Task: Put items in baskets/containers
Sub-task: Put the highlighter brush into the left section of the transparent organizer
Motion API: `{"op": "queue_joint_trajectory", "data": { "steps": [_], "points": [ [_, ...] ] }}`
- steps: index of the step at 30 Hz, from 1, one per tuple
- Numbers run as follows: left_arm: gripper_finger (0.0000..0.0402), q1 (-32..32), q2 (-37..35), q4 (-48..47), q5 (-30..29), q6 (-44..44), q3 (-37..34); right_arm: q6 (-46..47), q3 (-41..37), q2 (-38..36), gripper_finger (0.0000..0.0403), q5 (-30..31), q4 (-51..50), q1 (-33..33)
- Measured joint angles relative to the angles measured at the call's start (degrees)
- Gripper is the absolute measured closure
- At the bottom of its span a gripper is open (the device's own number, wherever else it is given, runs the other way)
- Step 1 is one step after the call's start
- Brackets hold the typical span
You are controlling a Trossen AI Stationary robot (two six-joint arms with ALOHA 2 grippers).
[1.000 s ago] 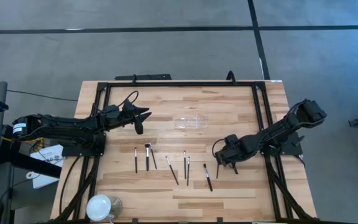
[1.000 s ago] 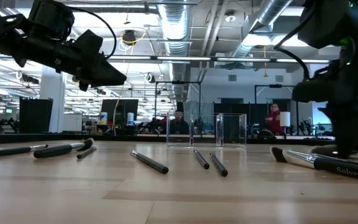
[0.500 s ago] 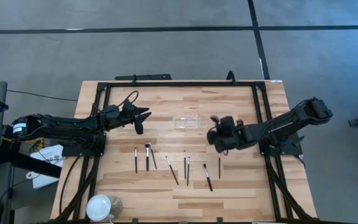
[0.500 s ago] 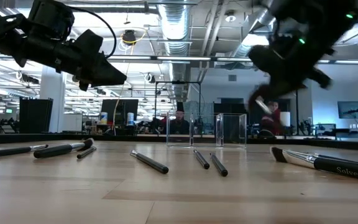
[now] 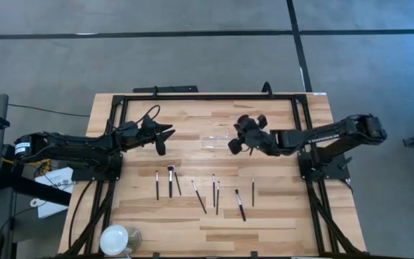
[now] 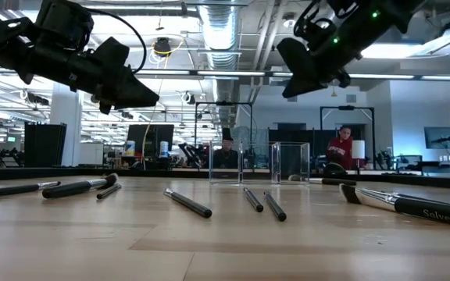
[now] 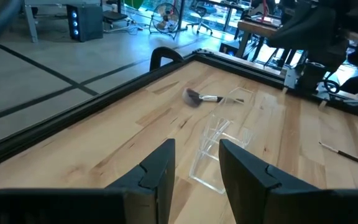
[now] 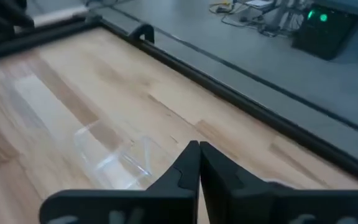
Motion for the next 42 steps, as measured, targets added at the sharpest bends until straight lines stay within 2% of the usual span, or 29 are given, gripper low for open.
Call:
{"op": "queue_joint_trajectory", "data": {
  "steps": [4, 9, 15, 18, 21, 23, 25, 29, 34, 38, 42],
  "points": [
    [0.028, 0.0, 0.0, -0.1, 0.0, 0.0, 0.0, -3.2, 0.0, -0.7, 0.0378, -1.2, -0.5, -3.0],
    [0.028, 0.0, 0.0, -0.1, 0.0, 0.0, 0.0, -9.1, 0.1, -3.4, 0.0321, -0.8, -4.9, -8.1],
    [0.028, 0.0, 0.0, -0.1, 0.0, 0.0, 0.0, -7.1, 0.1, -11.0, 0.0259, -1.1, -19.3, -12.1],
    [0.028, 0.0, 0.0, -0.2, 0.0, 0.0, 0.0, -2.0, -1.7, -14.8, 0.0247, -1.2, -21.2, -11.9],
    [0.028, 0.0, 0.0, -0.2, 0.0, 0.0, 0.0, -1.3, -8.5, -15.7, 0.0248, -1.3, -14.8, -12.2],
    [0.028, 0.0, 0.0, -0.2, 0.0, 0.0, 0.0, -1.6, -14.6, -14.7, 0.0253, -4.0, -5.2, -13.2],
    [0.028, 0.0, 0.0, -0.2, 0.0, 0.0, 0.0, -3.7, -20.4, -12.5, 0.0259, -9.2, 5.3, -14.6],
    [0.028, 0.0, 0.0, -0.1, 0.0, 0.0, 0.0, -3.5, -28.2, -8.0, 0.0272, -10.6, 20.5, -17.8],
    [0.028, 0.0, 0.0, -0.1, 0.0, 0.0, 0.0, -2.1, -30.6, -2.8, 0.0277, -18.6, 24.4, -21.5],
    [0.028, 0.0, 0.0, 0.0, 0.0, 0.0, 0.0, -0.4, -30.7, 2.9, 0.027, -18.9, 25.1, -22.9],
    [0.028, 0.0, 0.0, 0.2, 0.0, 0.0, 0.0, -0.2, -30.7, 9.7, 0.0265, -19.4, 30.4, -22.8]
  ]
}}
